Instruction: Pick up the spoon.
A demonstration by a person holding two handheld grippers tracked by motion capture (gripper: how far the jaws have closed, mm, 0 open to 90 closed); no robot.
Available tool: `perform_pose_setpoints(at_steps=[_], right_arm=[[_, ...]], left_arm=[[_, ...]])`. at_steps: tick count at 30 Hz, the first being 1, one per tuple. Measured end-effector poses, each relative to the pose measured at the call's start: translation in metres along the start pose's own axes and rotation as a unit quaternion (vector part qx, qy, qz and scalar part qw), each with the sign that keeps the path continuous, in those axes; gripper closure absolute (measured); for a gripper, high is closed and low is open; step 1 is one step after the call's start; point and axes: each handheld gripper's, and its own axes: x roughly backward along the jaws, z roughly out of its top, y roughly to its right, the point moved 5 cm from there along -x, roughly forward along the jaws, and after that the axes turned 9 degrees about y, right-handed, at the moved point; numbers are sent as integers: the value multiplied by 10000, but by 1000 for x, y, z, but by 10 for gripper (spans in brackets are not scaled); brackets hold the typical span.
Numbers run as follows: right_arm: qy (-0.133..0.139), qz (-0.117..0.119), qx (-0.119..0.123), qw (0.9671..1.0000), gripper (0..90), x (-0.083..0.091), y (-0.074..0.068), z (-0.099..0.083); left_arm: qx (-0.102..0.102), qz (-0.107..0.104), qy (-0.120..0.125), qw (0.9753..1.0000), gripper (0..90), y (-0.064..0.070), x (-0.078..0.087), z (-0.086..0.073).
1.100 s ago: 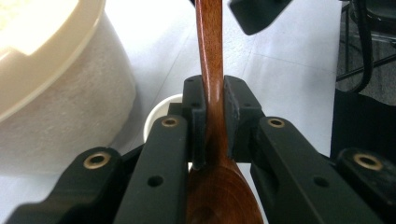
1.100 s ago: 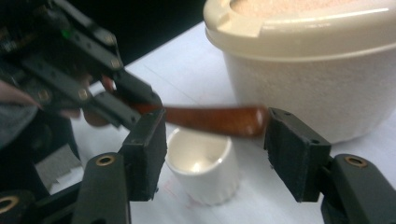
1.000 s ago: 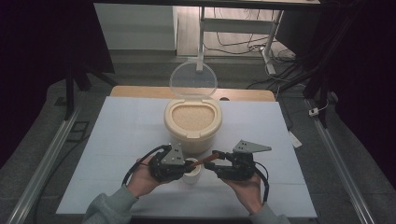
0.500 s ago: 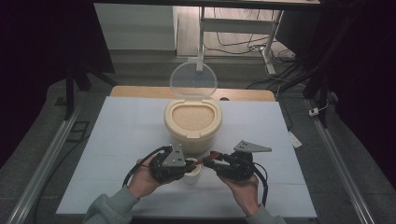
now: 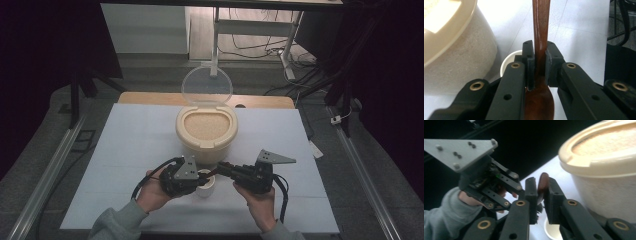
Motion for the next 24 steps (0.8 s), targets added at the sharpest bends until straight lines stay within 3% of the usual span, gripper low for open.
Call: perform_pose_setpoints(at_steps=[5, 8, 9, 10, 11, 12, 13, 15, 18, 24], right_arm=[[60, 53, -30, 10000, 826, 0, 0, 1], [102, 46, 37, 9999, 827, 1, 1, 2], [139, 13, 57, 9999, 828, 3, 3, 3], [182, 14, 35, 9998, 828, 4, 4, 4], [182, 14, 35, 9998, 828, 4, 4, 4], [260, -4, -2, 9997, 828, 7, 7, 6], [260, -4, -2, 9997, 828, 7, 7, 6], [372, 11, -59, 9993, 828, 10, 9, 9], [475, 10, -44, 9989, 828, 15, 10, 14], [633, -53, 5, 9980, 828, 25, 13, 24]], left_arm=[[23, 12, 55, 10000, 789, 1, 0, 1], [179, 41, 166, 9997, 740, -2, 1, 1], [229, 63, 175, 9996, 620, -3, 2, 1], [298, 112, 213, 9993, 561, -5, 3, 0], [379, 162, 282, 9988, 561, -6, 4, 0], [474, 225, 359, 9980, 457, -8, 7, -1], [533, 267, 395, 9974, 457, -9, 9, -2], [718, 366, 503, 9955, 362, -11, 14, -7], [1019, 581, 626, 9911, 313, -17, 25, -20], [1378, 820, 711, 9845, 289, -24, 43, -46]])
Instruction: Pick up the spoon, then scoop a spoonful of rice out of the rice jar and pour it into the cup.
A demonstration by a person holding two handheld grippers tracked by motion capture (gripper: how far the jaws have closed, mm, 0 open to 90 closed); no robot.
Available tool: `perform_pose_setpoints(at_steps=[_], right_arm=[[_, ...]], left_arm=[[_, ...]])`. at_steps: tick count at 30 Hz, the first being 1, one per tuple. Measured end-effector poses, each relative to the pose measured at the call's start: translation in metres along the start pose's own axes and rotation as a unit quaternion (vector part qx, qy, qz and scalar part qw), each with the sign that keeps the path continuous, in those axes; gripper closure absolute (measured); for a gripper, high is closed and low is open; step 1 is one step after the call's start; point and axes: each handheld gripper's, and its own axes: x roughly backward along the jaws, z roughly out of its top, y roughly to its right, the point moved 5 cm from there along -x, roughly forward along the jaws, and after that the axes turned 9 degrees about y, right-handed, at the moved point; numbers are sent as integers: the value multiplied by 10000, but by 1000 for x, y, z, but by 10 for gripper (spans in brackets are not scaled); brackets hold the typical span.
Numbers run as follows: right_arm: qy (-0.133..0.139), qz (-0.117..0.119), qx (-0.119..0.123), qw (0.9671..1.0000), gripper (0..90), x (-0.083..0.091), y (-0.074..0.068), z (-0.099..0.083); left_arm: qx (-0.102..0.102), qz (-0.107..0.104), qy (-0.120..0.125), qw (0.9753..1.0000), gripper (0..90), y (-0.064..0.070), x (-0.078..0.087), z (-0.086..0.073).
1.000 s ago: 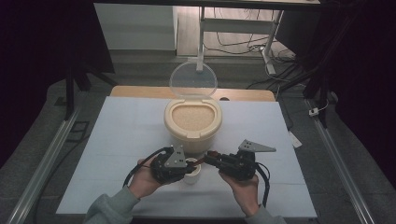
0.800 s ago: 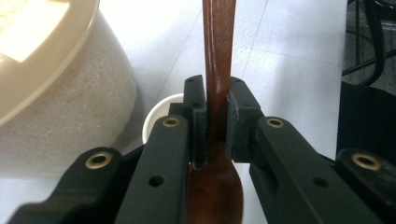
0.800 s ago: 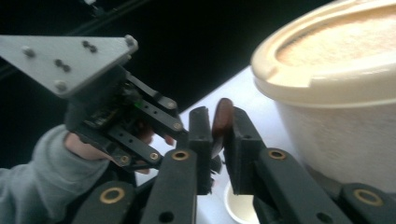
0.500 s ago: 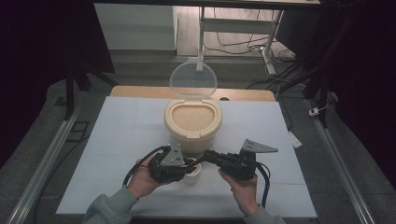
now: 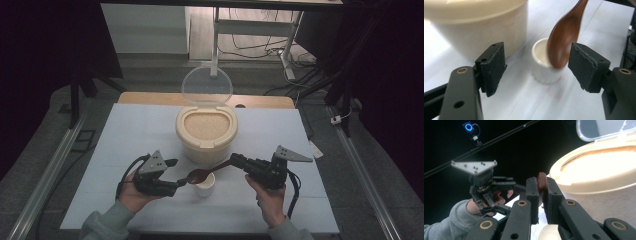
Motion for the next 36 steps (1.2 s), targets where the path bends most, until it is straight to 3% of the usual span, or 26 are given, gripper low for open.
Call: perform_pose_setpoints(at_steps=[9, 18, 23, 36], right_arm=[[120, -69, 168, 9998, 828, 13, 6, 13], [253, -168, 225, 9993, 828, 23, 11, 22], [304, -195, 223, 9991, 828, 26, 13, 25], [407, -122, 311, 9986, 828, 28, 8, 33]], left_arm=[[363, 370, -197, 9985, 274, -22, 15, -40], [727, 791, -403, 9934, 263, -45, 36, -81], [793, 984, -431, 9910, 260, -54, 42, -90], [799, 963, -498, 9909, 230, -54, 42, -91]])
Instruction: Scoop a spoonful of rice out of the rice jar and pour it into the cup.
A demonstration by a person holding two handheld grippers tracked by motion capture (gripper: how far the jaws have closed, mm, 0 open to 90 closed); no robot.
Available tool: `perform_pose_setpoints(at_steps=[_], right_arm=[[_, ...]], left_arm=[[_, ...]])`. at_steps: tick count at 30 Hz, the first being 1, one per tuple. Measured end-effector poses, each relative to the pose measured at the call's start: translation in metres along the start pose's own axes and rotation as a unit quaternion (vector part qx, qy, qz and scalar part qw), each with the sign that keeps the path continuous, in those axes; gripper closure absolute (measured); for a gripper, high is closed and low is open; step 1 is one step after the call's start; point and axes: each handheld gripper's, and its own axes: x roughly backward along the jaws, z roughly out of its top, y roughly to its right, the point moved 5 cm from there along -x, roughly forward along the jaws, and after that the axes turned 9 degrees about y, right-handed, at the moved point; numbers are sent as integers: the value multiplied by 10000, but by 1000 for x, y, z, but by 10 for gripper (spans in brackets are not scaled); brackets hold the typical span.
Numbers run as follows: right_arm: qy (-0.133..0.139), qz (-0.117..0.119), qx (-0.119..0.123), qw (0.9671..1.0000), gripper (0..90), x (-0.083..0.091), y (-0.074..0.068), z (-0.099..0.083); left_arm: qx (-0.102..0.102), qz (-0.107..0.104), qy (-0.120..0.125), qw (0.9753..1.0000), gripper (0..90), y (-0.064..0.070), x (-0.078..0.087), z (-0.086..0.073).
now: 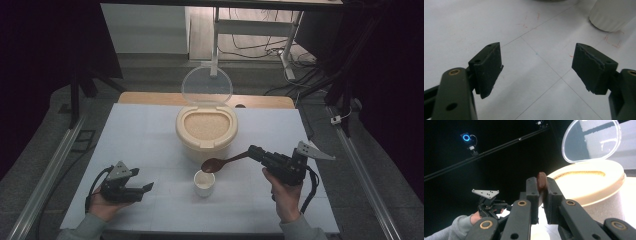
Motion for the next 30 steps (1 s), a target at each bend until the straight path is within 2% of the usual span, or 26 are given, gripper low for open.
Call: perform_pose_setpoints(at_steps=[10, 13, 18, 20, 21, 24, 26, 28, 30], right_arm=[[206, 49, 66, 9998, 828, -2, -3, 16], [260, -34, 194, 9995, 828, -9, -1, 29], [271, -169, 233, 9992, 828, -20, 8, 41], [291, -282, 253, 9989, 828, -26, 14, 48], [270, -429, 338, 9981, 828, -34, 21, 54], [211, -544, 422, 9974, 828, -42, 26, 58], [103, -706, 609, 9956, 828, -53, 31, 62], [72, -761, 667, 9948, 828, -57, 33, 63], [-9, -930, 784, 9926, 828, -67, 38, 66]], left_arm=[[-22, -59, -49, 10000, 219, 1, -1, 0], [-22, -66, -61, 10000, 215, 1, -1, 0], [-16, -78, -52, 10000, 213, 2, 0, -1], [-3, -80, -48, 10000, 213, 1, 0, -1], [1, -87, -69, 9999, 213, 1, -1, -2], [-9, -107, -102, 9999, 212, 1, -3, -3], [-17, -116, -117, 9999, 211, 2, -3, -3], [-20, -121, -125, 9998, 210, 2, -3, -3], [-17, -116, -120, 9999, 210, 2, -3, -3]])
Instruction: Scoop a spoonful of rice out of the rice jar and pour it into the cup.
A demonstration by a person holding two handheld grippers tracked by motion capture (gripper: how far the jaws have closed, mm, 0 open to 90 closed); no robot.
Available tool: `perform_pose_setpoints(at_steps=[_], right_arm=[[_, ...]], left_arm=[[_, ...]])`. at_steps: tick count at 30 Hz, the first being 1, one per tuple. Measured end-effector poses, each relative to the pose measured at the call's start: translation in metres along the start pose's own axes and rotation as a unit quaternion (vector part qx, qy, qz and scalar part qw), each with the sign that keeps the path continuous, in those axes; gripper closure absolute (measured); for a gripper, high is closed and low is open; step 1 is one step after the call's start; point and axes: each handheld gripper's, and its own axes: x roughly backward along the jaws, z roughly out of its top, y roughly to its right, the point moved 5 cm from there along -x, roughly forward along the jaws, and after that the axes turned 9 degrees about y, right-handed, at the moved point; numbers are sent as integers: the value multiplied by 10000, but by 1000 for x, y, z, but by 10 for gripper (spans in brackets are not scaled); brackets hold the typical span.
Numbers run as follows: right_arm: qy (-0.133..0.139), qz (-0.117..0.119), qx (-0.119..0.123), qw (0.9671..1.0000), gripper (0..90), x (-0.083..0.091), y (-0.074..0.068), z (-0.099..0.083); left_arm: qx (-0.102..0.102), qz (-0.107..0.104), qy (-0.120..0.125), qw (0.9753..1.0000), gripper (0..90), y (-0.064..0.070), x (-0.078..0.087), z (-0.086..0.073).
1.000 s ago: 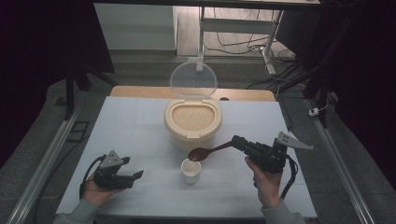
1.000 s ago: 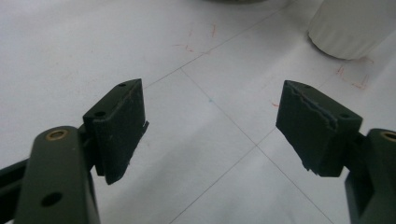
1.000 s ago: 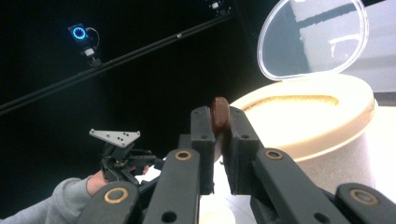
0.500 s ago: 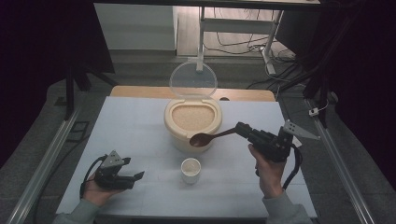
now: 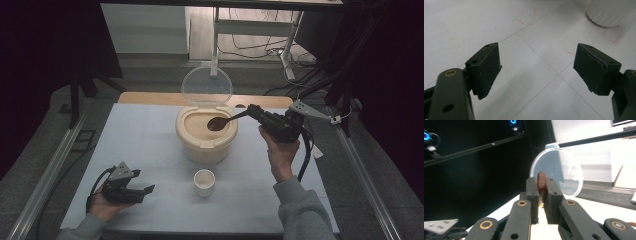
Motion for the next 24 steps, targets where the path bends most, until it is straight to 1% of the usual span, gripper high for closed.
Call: perform_pose_setpoints(at_steps=[1, 2, 3, 4, 6, 8, 11, 13, 14, 15, 17, 19, 21, 24], right_arm=[[0, 0, 0, 10000, 828, 0, 0, 0], [-75, -106, 107, 9999, 828, -6, 2, 0], [-100, -145, 157, 9997, 828, -7, 3, 0], [-100, -145, 157, 9997, 828, -7, 3, 0], [-149, -258, 306, 9991, 828, -12, 5, -1], [-161, -302, 358, 9988, 828, -14, 7, -1], [-161, -441, 494, 9977, 828, -17, 9, -1], [-182, -530, 603, 9966, 828, -19, 9, -1], [-228, -595, 725, 9953, 828, -21, 9, 0], [-228, -595, 725, 9953, 828, -21, 9, 0], [-265, -634, 823, 9942, 828, -22, 8, 0], [-390, -706, 1002, 9917, 828, -24, 6, -2], [-422, -708, 980, 9918, 828, -25, 6, -3], [-498, -683, 853, 9928, 828, -26, 7, -9]], left_arm=[[6, -2, 3, 10000, 210, 0, 0, 0], [7, -3, 3, 10000, 210, 0, 0, 0], [6, -3, 3, 10000, 210, 0, 0, 0], [2, -10, 3, 10000, 210, 0, 0, 0], [-2, -11, -8, 10000, 210, 0, -1, 0], [-8, -14, -28, 10000, 210, 0, -1, -1], [-15, -20, -32, 10000, 210, 0, -1, -1], [-9, -16, -29, 10000, 210, 0, -1, -1], [-10, -13, -28, 10000, 210, -1, -1, -1], [-9, -13, -28, 10000, 210, -1, -1, -1], [-6, -16, -24, 10000, 210, -1, -1, -1], [-8, -22, -34, 10000, 210, -1, -1, -1], [-11, -24, -37, 10000, 210, -1, -1, -1], [-10, -24, -34, 10000, 210, -1, -1, -1]])
